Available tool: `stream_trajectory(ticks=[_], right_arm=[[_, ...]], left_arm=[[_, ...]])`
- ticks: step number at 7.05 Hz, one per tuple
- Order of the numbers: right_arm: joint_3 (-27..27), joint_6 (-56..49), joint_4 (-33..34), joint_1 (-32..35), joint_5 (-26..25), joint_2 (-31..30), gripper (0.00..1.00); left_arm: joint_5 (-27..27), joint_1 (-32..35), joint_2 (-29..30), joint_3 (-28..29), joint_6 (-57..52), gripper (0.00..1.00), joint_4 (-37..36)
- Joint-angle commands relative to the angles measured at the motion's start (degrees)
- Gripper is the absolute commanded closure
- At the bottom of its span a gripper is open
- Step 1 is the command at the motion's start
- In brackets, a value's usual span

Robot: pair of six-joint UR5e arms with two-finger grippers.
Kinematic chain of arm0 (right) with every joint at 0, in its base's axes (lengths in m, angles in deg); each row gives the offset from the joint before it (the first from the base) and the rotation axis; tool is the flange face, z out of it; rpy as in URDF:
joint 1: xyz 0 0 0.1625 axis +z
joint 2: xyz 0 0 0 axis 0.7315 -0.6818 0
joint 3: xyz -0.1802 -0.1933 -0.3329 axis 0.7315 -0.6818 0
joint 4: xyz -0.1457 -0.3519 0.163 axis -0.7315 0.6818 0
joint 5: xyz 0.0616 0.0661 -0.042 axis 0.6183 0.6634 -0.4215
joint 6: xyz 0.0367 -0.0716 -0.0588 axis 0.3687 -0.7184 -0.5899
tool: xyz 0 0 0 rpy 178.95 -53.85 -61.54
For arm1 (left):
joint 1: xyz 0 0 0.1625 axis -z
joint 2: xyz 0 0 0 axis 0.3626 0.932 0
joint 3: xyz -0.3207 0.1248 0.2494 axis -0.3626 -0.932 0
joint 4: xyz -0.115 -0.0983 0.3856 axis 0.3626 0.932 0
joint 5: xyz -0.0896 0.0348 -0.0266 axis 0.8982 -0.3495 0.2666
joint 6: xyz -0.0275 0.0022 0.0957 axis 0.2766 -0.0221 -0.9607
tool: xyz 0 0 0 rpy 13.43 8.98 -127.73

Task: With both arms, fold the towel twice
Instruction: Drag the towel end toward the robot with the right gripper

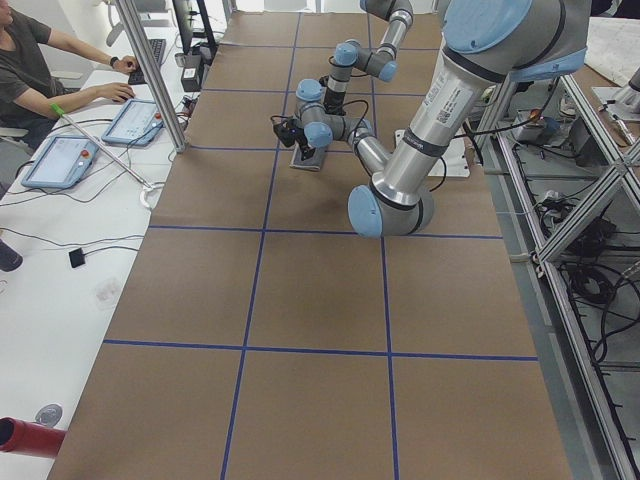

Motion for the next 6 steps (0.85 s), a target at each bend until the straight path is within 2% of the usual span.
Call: stream_trajectory(ticks=[1,2,4,5,6], right_arm=[[4.56,0.55,0.38,-4.08,2.98,-1.49,1.0],[5.97,0.64,0.38,-5.67,4.48,-1.41,1.0],[6.51,0.72,2.47,-9.19,4.67,-0.28,0.67],[6.6,0.64,3.1,-9.46,4.67,0.43,0.01],[7.12,0.2,3.19,-9.11,5.28,-0.08,0.0]], left_arm=[[0.03,-0.06,0.13,-1.0,0.17,0.2,-0.09],[0.03,-0.15,0.31,-1.18,0.26,0.2,-0.09],[1.42,-0.15,-0.22,-3.11,0.26,0.19,-0.17],[1.43,-0.15,-0.31,-3.11,0.34,0.19,-0.18],[1.52,-0.32,-0.31,-3.11,0.26,0.19,-0.18]])
